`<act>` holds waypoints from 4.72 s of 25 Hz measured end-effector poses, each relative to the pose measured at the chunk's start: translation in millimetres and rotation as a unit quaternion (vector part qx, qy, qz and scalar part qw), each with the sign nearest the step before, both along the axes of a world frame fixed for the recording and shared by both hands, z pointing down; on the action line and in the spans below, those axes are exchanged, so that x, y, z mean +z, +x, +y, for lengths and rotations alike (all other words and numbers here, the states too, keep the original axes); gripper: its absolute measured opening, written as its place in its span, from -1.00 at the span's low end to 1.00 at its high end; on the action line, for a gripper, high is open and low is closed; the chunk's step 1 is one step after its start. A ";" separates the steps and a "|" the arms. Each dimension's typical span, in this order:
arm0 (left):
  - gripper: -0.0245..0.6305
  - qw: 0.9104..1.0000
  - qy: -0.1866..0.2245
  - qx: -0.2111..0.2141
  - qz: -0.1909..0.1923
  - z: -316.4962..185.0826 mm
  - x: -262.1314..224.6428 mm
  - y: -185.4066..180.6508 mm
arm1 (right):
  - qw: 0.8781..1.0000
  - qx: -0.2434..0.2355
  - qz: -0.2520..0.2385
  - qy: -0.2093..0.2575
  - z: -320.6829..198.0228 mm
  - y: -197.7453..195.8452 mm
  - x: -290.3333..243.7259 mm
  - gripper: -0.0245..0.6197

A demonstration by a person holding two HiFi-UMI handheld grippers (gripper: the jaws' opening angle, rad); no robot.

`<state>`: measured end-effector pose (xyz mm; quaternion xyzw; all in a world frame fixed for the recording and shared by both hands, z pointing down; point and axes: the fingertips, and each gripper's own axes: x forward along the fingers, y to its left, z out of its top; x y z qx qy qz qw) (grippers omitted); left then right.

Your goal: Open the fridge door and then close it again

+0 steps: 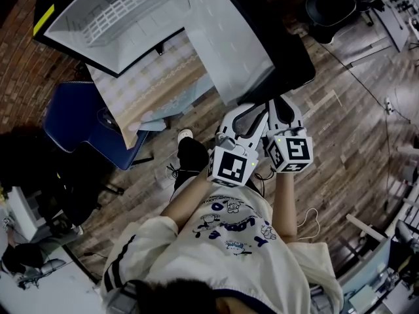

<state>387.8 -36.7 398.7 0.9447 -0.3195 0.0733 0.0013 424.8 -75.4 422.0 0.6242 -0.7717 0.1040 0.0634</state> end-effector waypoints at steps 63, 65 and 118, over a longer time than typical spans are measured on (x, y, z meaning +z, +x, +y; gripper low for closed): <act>-0.52 0.966 -0.014 -0.257 -0.013 -65.3 13.5 -323.9 | 0.959 -0.283 0.001 0.000 -39.3 -310.8 -1.2 -0.80; -0.52 0.966 -0.015 -0.258 -0.012 -70.5 13.0 -332.1 | 0.958 -0.286 0.001 -0.002 -42.3 -318.4 -1.1 -0.80; -0.41 0.963 -0.017 -0.268 0.009 -223.8 14.1 -475.0 | 0.957 -0.290 0.000 -0.013 -161.9 -442.1 2.5 -0.80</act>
